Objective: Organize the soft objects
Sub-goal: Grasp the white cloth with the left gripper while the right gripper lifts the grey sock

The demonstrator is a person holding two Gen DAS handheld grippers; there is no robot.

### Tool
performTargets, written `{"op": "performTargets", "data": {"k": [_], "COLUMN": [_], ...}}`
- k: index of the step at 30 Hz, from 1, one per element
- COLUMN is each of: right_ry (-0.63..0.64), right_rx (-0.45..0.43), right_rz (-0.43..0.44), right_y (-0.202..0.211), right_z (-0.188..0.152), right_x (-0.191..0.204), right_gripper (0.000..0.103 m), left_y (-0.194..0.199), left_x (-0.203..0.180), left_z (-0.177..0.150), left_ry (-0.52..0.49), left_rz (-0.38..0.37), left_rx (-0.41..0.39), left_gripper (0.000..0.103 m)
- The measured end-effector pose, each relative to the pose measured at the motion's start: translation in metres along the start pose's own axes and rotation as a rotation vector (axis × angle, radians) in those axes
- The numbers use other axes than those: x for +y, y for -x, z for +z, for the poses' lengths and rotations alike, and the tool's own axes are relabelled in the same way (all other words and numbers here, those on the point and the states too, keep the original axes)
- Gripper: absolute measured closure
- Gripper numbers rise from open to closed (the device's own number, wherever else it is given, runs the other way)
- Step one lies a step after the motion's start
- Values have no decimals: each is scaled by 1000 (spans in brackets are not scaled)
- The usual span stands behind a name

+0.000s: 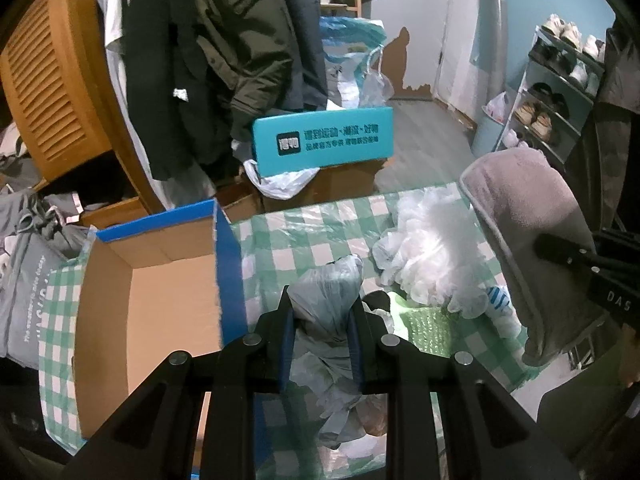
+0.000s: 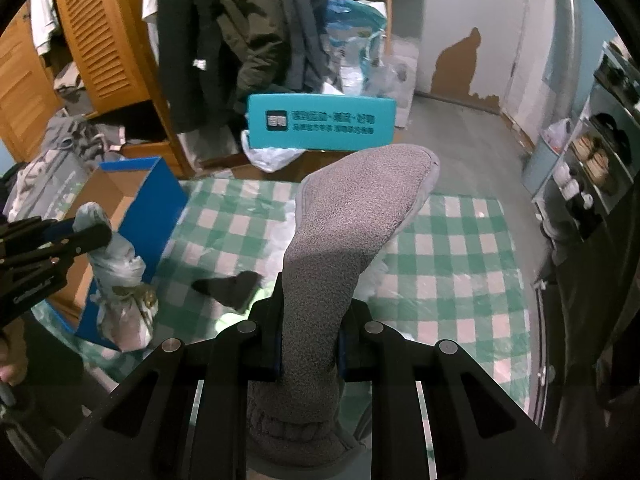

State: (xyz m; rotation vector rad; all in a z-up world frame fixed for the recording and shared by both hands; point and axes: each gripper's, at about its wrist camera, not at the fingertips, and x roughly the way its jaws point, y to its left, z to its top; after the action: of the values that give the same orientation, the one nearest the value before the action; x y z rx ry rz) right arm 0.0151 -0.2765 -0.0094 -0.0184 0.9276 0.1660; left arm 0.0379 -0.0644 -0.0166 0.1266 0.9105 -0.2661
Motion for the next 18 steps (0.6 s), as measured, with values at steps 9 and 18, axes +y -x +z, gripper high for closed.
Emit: {"op": "performTargets", "data": {"k": [9, 18], "right_ry": [48, 105], "right_rx": [-2, -2], "right_rz": [41, 82], "right_y": [-6, -12], "right_z": [15, 31], "right_x": [30, 66], "right_gripper": [86, 86], "left_y": [14, 22], "left_x": [23, 52], "left_z": [2, -2], "left_ry": [23, 57], "left_rz": [43, 78], "left_rx": [-27, -42], "left_gripper": [80, 80]}}
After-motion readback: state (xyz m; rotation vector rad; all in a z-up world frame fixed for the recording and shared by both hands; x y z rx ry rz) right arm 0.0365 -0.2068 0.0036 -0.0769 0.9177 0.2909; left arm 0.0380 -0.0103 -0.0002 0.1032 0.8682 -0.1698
